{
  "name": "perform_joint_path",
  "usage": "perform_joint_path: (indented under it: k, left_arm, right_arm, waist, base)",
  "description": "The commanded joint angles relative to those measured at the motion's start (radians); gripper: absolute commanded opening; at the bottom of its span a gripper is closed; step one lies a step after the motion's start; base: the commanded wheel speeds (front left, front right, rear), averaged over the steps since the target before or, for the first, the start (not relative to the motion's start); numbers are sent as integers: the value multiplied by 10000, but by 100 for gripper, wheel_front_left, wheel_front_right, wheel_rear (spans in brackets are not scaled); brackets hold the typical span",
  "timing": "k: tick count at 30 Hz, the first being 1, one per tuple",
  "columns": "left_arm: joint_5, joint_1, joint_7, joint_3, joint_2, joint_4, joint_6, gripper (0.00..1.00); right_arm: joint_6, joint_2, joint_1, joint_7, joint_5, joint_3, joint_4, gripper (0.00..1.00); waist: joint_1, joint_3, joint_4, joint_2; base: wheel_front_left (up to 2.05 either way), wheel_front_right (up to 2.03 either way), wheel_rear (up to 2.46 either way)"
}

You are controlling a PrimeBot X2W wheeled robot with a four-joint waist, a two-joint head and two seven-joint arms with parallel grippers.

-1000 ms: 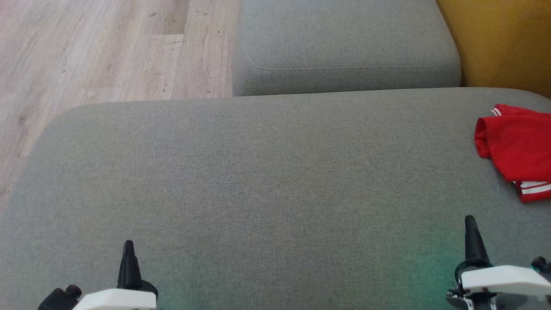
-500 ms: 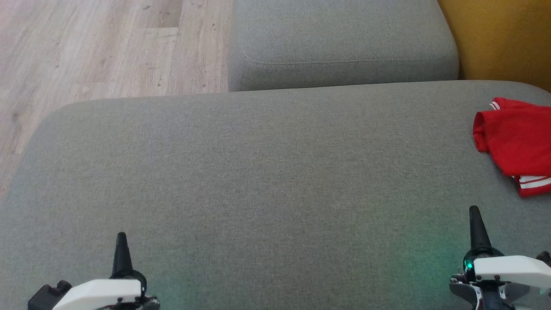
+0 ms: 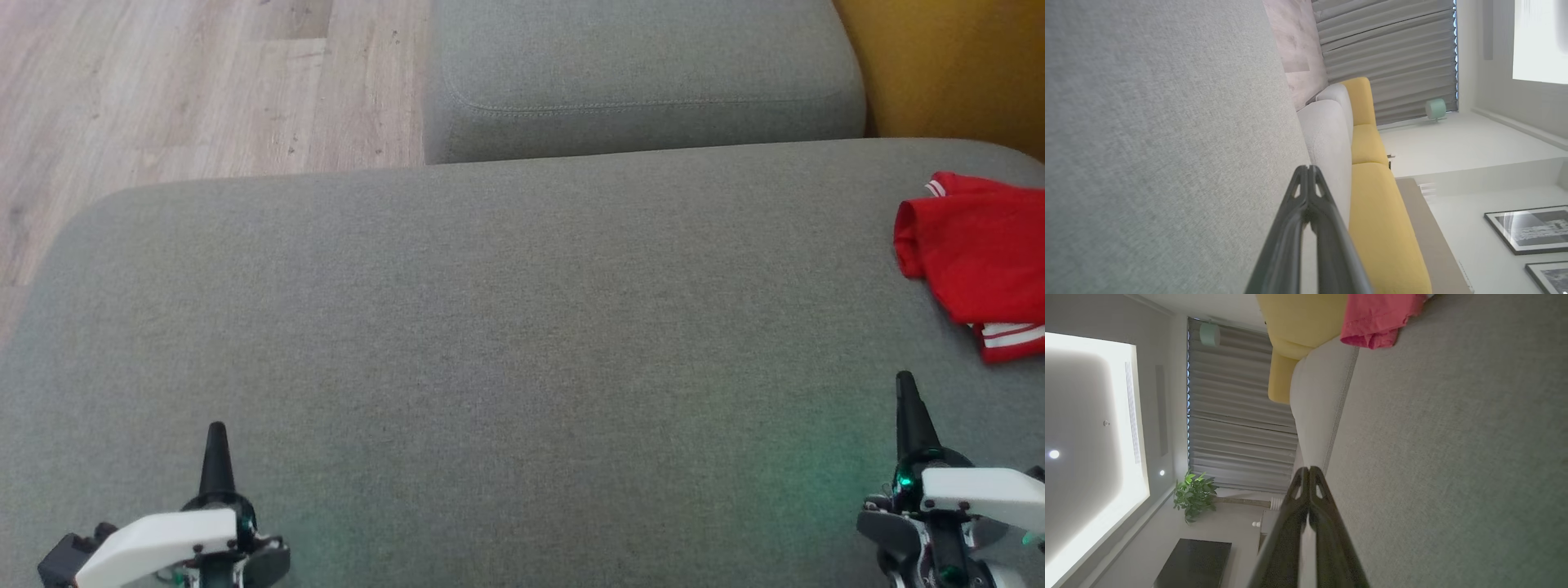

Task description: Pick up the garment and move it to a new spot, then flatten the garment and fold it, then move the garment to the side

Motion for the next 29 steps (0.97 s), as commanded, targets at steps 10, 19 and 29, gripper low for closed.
perform_joint_path:
  k: [10, 19, 29]
  left_arm:
    - [-1317, -853, 332, 609, 111, -182, -247, 0]
    - [-2206, -1082, 571, 832, 96, -113, -364, 0]
    - [-2171, -1085, 605, 874, 66, -110, -364, 0]
  right_arm:
    - [69, -208, -860, 337, 1429, 7, -231, 0]
    - [73, -206, -1102, 567, 2377, -95, -185, 0]
    - [73, -186, -1105, 590, 2354, -123, -183, 0]
  waist:
    - [1, 136, -86, 0]
    - [1, 240, -150, 0]
    - [1, 240, -150, 0]
  base:
    - [0, 0, 0]
    - [0, 0, 0]
    - [0, 0, 0]
